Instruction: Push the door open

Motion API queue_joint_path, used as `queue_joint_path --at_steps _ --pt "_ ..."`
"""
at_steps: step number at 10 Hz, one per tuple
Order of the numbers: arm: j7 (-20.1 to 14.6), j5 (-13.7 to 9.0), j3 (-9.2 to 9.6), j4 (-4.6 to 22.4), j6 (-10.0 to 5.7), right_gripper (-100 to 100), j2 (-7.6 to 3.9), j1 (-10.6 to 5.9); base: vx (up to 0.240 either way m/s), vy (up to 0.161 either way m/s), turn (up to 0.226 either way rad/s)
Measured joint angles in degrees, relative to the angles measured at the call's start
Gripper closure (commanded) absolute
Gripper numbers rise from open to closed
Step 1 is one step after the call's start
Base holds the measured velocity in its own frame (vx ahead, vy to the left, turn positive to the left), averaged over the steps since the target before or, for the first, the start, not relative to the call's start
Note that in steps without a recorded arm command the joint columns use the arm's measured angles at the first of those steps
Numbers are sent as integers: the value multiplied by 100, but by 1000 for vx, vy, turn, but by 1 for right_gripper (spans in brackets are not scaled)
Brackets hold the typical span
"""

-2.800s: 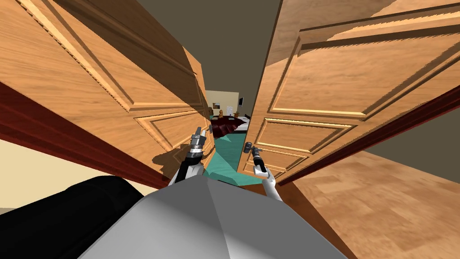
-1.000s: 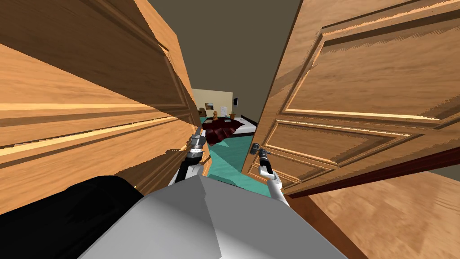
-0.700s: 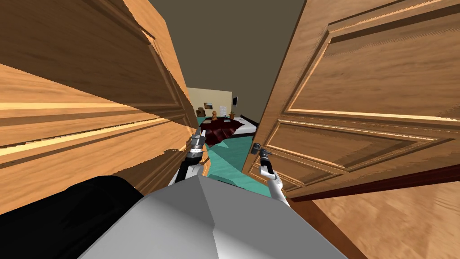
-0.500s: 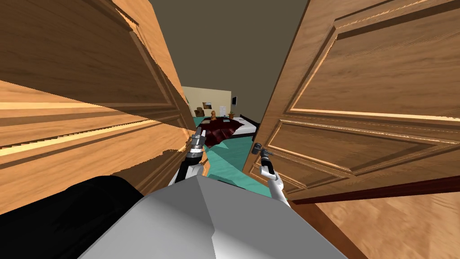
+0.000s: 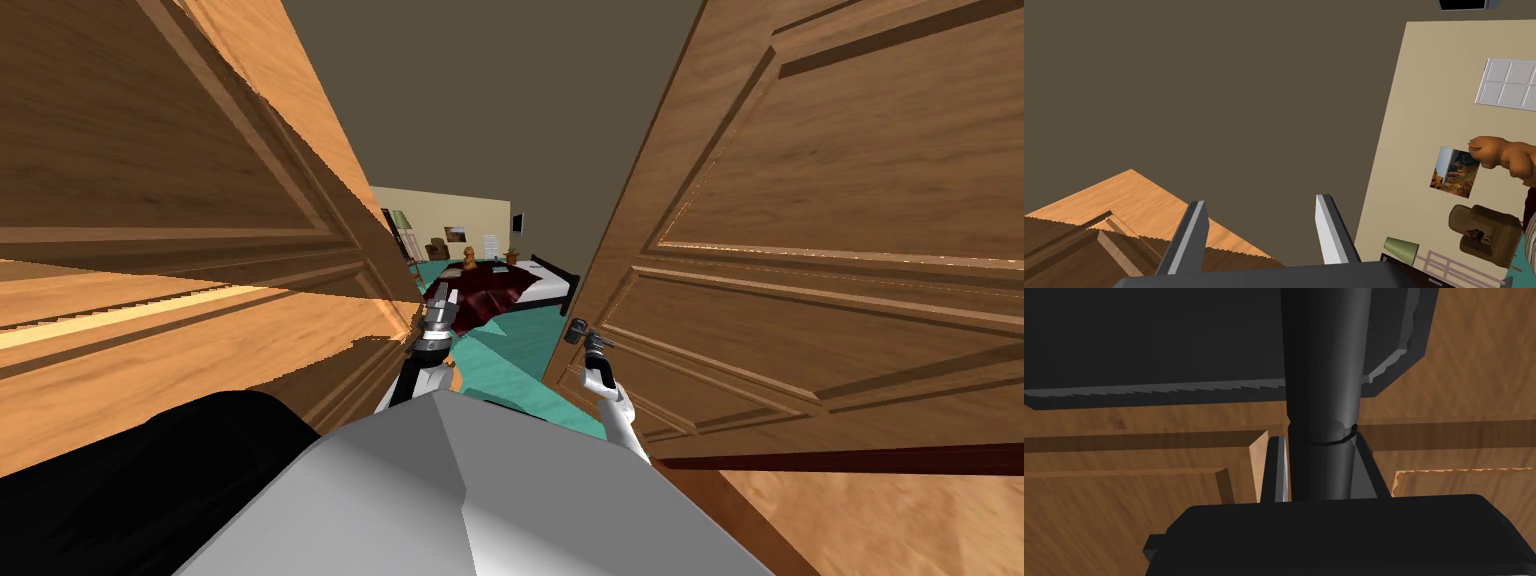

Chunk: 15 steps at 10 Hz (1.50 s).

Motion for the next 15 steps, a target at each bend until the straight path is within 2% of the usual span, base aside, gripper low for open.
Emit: queue_joint_path --at_steps 1,3,5,7,8,9,12,15 --pt "33 -5 -71 -15 -20 100 21 26 166 58 -93" --pt "152 -12 -263 78 -42 100 61 -79 205 65 -87" --pt "188 -33 -388 -35 6 100 72 0 199 67 -75" --pt "237 -53 -535 -2 -13 100 64 -28 191 72 -100" --pt "282 -55 -613 -46 7 100 105 -17 174 57 -83" --pt "326 -65 -706 108 -59 100 92 -103 195 64 -94" --pt "454 -72 -924 -59 -3 100 224 -37 187 71 -82" --pt "498 -93 -1076 -35 -33 100 221 -23 142 14 -44"
